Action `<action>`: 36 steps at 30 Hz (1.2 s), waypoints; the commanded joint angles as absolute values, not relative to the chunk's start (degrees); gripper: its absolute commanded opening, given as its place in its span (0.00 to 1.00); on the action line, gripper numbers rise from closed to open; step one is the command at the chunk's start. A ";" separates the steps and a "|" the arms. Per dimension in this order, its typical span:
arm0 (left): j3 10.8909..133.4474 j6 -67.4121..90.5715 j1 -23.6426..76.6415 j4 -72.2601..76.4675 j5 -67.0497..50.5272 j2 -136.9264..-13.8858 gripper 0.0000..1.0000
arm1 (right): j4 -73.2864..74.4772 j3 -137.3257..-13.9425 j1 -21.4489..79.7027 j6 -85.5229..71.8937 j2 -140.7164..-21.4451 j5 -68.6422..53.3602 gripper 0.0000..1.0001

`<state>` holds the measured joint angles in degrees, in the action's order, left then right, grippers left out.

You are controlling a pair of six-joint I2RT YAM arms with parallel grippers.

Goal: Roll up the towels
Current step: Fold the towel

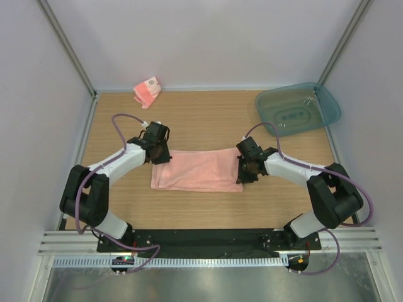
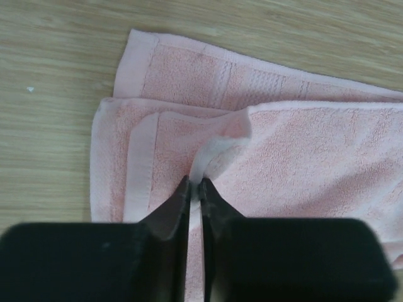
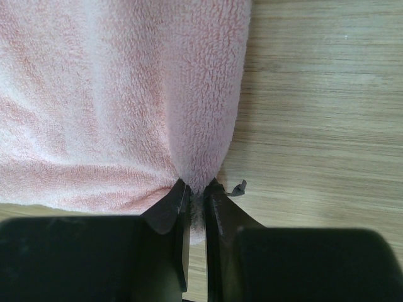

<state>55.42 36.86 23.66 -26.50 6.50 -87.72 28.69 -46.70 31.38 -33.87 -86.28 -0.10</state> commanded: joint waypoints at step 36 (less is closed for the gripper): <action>59.69 37.00 26.28 -34.47 15.42 -73.93 0.37 | 25.79 -51.95 33.31 -30.67 -74.00 -19.84 0.71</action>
